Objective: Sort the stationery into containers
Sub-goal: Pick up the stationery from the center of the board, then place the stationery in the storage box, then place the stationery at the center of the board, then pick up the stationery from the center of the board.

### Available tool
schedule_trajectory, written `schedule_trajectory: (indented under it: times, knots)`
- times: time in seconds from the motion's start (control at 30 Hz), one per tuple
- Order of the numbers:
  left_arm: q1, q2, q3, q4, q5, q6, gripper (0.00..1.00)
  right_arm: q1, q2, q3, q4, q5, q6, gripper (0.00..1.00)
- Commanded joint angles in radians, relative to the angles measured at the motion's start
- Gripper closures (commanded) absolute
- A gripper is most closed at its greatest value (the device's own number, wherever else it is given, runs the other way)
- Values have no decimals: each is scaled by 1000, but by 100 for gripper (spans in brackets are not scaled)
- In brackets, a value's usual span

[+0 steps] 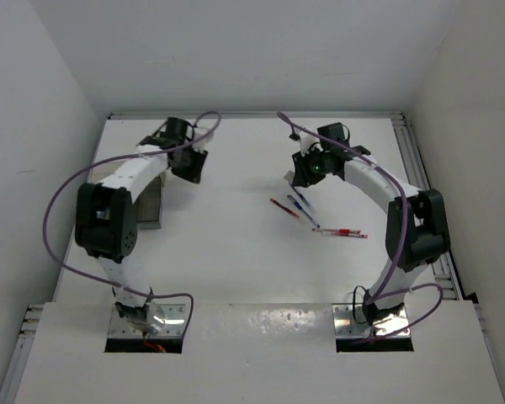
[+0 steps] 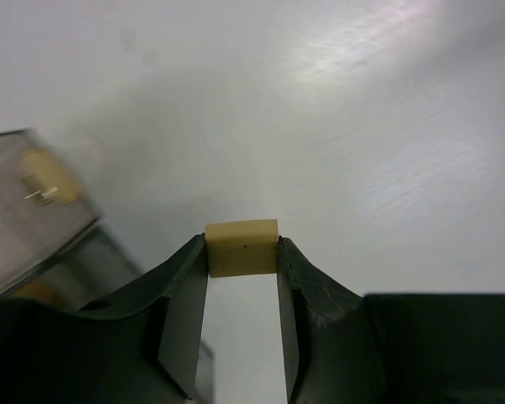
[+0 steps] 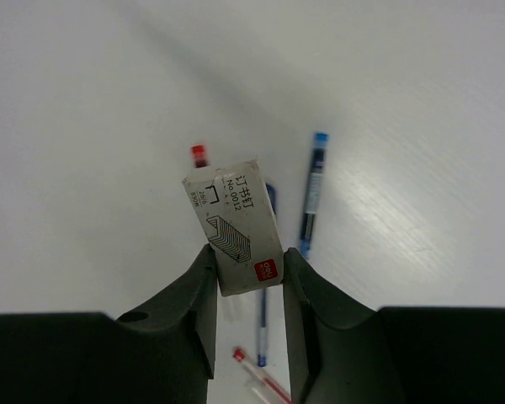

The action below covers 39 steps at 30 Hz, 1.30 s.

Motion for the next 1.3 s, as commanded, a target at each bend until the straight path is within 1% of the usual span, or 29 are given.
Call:
schedule_trajectory:
  times: [0.0,0.13,0.17,0.2,0.27,0.47,0.6,0.63,0.7,0.73,0.8,0.83,0.97,1.0,1.07,1.1,1.17,1.2,1.27]
  knots:
    - [128,-125,13,-49,25,34,76,59,-43,-31,32,-32,28,93]
    - [230,-139,-6,-79,58,59,76,131,-40,-30,35,-38,45,93]
    - [233,-139,-13,-79,65,59,76,142,-40,-28,36,-38,48,93]
    - [283,-144,-24,-70,74,57,76,156,-35,-27,33,-36,51,93]
    - [322,-145,-53,-56,85,56,76,191,-32,-20,35,-35,54,93]
    - [380,-122,-89,-39,95,62,74,285,0,-4,24,-23,54,93]
    - [412,-121,-110,-28,101,65,73,345,52,22,33,16,57,93]
    - [417,-121,-112,-27,108,69,72,354,83,30,36,22,57,93]
    - [422,-114,-115,-33,108,76,63,378,136,67,43,40,69,93]
    - [425,-113,-113,-37,108,80,53,385,153,81,44,46,78,93]
    - [432,-110,-110,-49,121,91,47,403,193,130,49,57,84,93]
    - [438,-113,-107,-51,129,91,43,408,227,145,52,65,119,93]
    - [460,-140,-102,-51,189,108,39,431,307,232,76,79,144,93]
    - [469,-159,-90,-60,237,144,39,435,324,248,73,77,149,93]
    - [483,-180,-90,-57,285,169,37,451,367,291,73,85,150,92]
    - [495,-199,-95,-59,351,206,37,457,379,299,70,89,152,91]
    - [498,-213,-102,-79,419,255,36,466,405,315,78,95,158,89]
    - [492,-225,-110,-100,462,293,36,471,413,317,82,100,160,83]
    - [483,-237,-122,-109,488,319,36,477,430,322,81,112,161,77]
